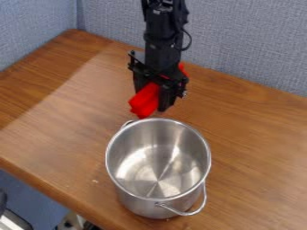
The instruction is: Move the red object from the metal pot to the table
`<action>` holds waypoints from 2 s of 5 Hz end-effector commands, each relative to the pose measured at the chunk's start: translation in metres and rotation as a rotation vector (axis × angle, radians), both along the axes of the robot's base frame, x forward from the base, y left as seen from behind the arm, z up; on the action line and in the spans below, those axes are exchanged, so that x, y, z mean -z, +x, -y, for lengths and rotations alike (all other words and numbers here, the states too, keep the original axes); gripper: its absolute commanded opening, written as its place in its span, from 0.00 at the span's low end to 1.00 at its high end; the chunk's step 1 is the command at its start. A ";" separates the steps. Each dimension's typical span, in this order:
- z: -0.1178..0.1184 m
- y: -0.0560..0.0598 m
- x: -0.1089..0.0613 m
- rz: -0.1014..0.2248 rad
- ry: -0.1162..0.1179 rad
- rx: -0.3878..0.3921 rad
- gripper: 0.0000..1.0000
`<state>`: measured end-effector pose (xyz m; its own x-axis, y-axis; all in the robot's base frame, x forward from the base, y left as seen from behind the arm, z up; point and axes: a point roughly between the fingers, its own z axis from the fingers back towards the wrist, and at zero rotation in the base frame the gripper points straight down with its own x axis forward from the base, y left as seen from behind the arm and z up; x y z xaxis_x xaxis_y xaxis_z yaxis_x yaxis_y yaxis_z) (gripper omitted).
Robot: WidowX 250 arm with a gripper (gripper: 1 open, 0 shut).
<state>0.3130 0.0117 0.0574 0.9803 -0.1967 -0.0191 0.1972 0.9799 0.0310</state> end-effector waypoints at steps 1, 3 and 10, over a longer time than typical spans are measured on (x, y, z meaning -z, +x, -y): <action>0.004 0.013 -0.022 0.082 0.004 0.010 0.00; 0.007 0.015 -0.024 0.092 0.009 0.010 0.00; 0.100 0.010 -0.053 0.174 -0.014 0.163 0.00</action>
